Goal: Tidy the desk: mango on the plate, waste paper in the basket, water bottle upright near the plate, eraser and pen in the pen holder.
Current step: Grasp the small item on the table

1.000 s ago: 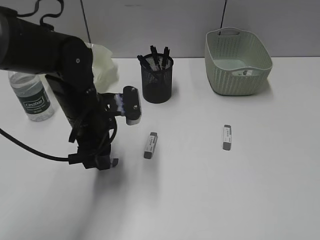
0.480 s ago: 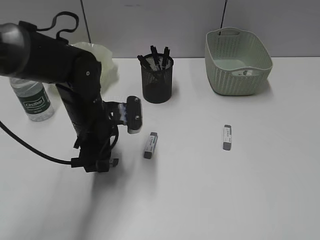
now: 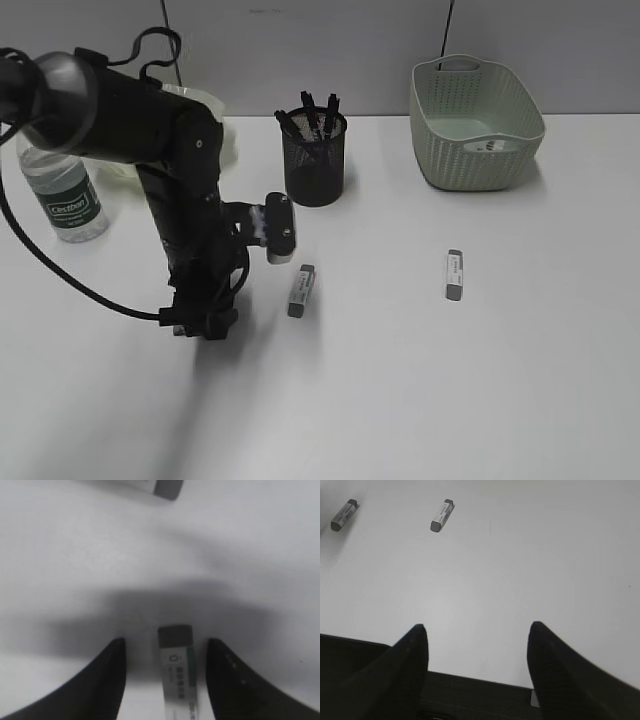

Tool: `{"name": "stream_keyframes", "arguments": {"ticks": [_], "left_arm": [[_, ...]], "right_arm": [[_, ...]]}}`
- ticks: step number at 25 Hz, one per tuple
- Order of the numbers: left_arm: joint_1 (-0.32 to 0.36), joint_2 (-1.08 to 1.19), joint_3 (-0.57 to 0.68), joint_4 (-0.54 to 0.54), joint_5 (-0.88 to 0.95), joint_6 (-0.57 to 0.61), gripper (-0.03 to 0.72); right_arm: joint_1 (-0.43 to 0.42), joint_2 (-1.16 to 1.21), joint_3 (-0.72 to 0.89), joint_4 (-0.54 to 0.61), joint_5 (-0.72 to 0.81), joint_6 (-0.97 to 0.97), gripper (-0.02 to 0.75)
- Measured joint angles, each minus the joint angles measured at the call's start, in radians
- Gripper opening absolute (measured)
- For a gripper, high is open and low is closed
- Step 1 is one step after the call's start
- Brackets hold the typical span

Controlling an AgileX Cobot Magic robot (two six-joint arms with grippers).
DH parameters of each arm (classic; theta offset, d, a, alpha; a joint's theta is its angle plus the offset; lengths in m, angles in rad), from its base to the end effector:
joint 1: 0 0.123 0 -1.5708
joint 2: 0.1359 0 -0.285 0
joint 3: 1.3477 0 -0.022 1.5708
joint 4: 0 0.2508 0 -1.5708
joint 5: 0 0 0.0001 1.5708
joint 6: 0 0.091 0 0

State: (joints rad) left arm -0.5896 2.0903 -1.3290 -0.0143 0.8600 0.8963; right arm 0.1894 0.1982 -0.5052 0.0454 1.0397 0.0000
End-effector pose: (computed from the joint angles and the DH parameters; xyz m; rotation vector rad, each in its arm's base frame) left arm 0.3208 -0.2158 0.1187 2.0890 2.2953 -0.0082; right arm 0.0253 0.0085 0.2783 -0.2061 2.2104 0.1606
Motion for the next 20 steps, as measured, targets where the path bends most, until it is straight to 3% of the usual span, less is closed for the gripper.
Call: {"name": "stream_keyframes", "arguments": {"ticks": [3, 9, 16, 20], "left_arm": [[0.000, 0.005, -0.004, -0.001, -0.001, 0.000, 0.345], [0.004, 0.007, -0.009, -0.010, -0.013, 0.001, 0.157], [0.000, -0.018, -0.014, -0.059, 0.015, -0.014, 0.157], [0.000, -0.063, -0.095, -0.095, 0.002, -0.033, 0.157]], "right_arm": [[0.000, 0.000, 0.000, 0.000, 0.000, 0.000, 0.496], [0.000, 0.000, 0.000, 0.000, 0.000, 0.000, 0.496], [0.000, 0.000, 0.000, 0.000, 0.000, 0.000, 0.497], [0.000, 0.000, 0.000, 0.000, 0.000, 0.000, 0.497]]}}
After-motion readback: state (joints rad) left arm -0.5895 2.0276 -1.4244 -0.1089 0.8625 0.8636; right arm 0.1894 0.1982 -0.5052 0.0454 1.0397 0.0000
